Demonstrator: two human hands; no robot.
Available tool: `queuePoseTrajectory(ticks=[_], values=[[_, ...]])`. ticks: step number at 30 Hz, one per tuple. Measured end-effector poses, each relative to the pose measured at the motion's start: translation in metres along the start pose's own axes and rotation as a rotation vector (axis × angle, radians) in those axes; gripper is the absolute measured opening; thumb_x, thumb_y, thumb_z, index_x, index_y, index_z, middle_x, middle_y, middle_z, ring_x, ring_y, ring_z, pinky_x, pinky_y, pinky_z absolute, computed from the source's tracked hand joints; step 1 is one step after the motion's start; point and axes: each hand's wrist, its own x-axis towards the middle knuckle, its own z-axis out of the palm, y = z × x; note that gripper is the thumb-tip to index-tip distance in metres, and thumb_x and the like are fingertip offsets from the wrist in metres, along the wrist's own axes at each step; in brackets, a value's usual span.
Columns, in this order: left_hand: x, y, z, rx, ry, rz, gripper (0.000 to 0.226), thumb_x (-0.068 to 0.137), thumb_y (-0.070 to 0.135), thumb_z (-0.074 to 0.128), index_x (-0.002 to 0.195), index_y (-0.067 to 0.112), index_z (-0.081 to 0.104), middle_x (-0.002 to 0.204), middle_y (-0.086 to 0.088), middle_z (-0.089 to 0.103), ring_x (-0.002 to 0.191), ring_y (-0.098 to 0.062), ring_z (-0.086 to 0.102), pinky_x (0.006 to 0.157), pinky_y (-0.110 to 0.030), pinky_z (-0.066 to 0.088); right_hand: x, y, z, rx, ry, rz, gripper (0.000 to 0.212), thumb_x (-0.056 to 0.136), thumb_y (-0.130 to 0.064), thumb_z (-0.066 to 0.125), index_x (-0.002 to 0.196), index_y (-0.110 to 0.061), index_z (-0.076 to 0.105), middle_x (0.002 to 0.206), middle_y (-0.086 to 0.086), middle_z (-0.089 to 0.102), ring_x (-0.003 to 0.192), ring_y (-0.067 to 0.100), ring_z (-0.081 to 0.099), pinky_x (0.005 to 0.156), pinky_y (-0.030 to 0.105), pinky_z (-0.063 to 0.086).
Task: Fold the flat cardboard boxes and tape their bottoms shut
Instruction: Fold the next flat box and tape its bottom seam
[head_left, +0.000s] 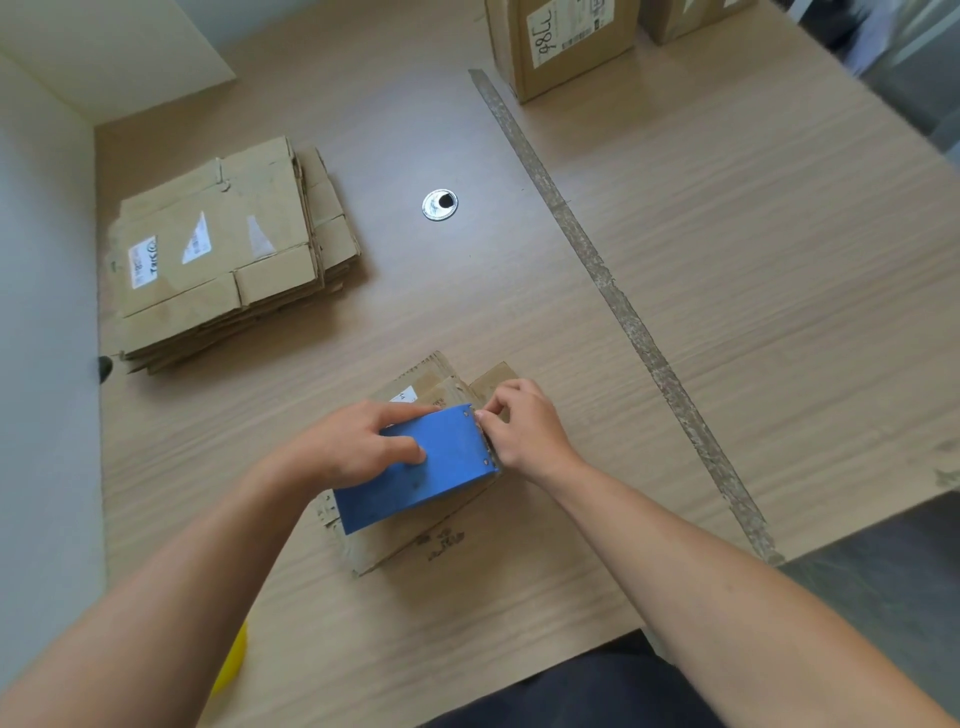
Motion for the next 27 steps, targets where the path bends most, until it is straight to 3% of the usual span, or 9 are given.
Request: queuePoseTrajectory(ticks=[4,9,13,19,21,24,27], values=[[-0.015,-0.015,-0.002,-0.010,0.008,0.030,0.040,0.067,0.055,0.052,0.101,0.076,0.046,0.114,0.017,0.062,0.098,-0.010,0.059,0.086,-0.034,0.050,-0.001,-0.002,0.002,-0.021,-0.006,-0.012,0.022,0.096,-0.025,0.061,0.078,-0.014,0.055,0.112,-0.007,0.043,0.117,0.018,0.043,0.093,0.026,0.034],[-0.041,-0.052,-0.003,-0.060,0.048,0.021,0.042,0.067,0.055,0.053,0.101,0.080,0.049,0.113,0.018,0.064,0.098,-0.010,0.060,0.091,-0.040,0.049,-0.004,-0.004,0.002,-0.048,-0.004,-0.031,0.020,0.097,-0.023,0.061,0.080,-0.014,0.055,0.110,-0.002,0.046,0.114,0.022,0.047,0.096,0.027,0.036],[-0.043,-0.056,0.005,-0.083,0.047,0.036,0.045,0.070,0.052,0.052,0.100,0.084,0.044,0.109,0.023,0.063,0.096,-0.007,0.060,0.085,-0.033,0.049,-0.005,-0.007,0.001,-0.097,0.004,-0.042,0.020,0.097,-0.023,0.061,0.079,-0.017,0.053,0.109,-0.001,0.046,0.110,0.022,0.049,0.089,0.025,0.035],[-0.049,-0.070,0.002,-0.148,0.090,0.023,0.042,0.066,0.053,0.055,0.100,0.077,0.054,0.108,0.026,0.065,0.096,-0.003,0.060,0.080,-0.027,0.046,-0.005,-0.009,0.000,-0.154,0.016,-0.006,0.018,0.097,-0.026,0.061,0.081,-0.018,0.056,0.107,0.000,0.048,0.105,0.020,0.050,0.080,0.020,0.029],[-0.051,-0.076,0.003,-0.169,0.088,0.033,0.045,0.066,0.052,0.056,0.105,0.072,0.057,0.109,0.025,0.065,0.098,-0.004,0.061,0.084,-0.028,0.047,-0.004,-0.011,0.000,-0.176,0.009,0.005,0.016,0.097,-0.025,0.060,0.083,-0.019,0.055,0.105,0.001,0.049,0.105,0.021,0.051,0.078,0.020,0.028],[-0.047,-0.074,0.008,-0.148,0.090,0.037,0.045,0.066,0.051,0.053,0.108,0.069,0.055,0.109,0.021,0.064,0.097,-0.006,0.060,0.081,-0.029,0.047,-0.005,-0.014,0.004,-0.224,0.014,-0.023,0.008,0.098,-0.023,0.060,0.099,-0.016,0.062,0.113,0.005,0.051,0.112,0.024,0.050,0.083,0.020,0.030],[-0.043,-0.072,0.009,-0.160,0.102,0.027,0.046,0.066,0.051,0.052,0.109,0.066,0.054,0.109,0.022,0.063,0.094,-0.003,0.058,0.071,-0.025,0.043,-0.009,-0.018,0.001,-0.406,0.041,-0.216,0.037,0.096,-0.021,0.061,0.132,-0.013,0.057,0.138,0.009,0.047,0.127,0.029,0.043,0.106,0.032,0.034]])
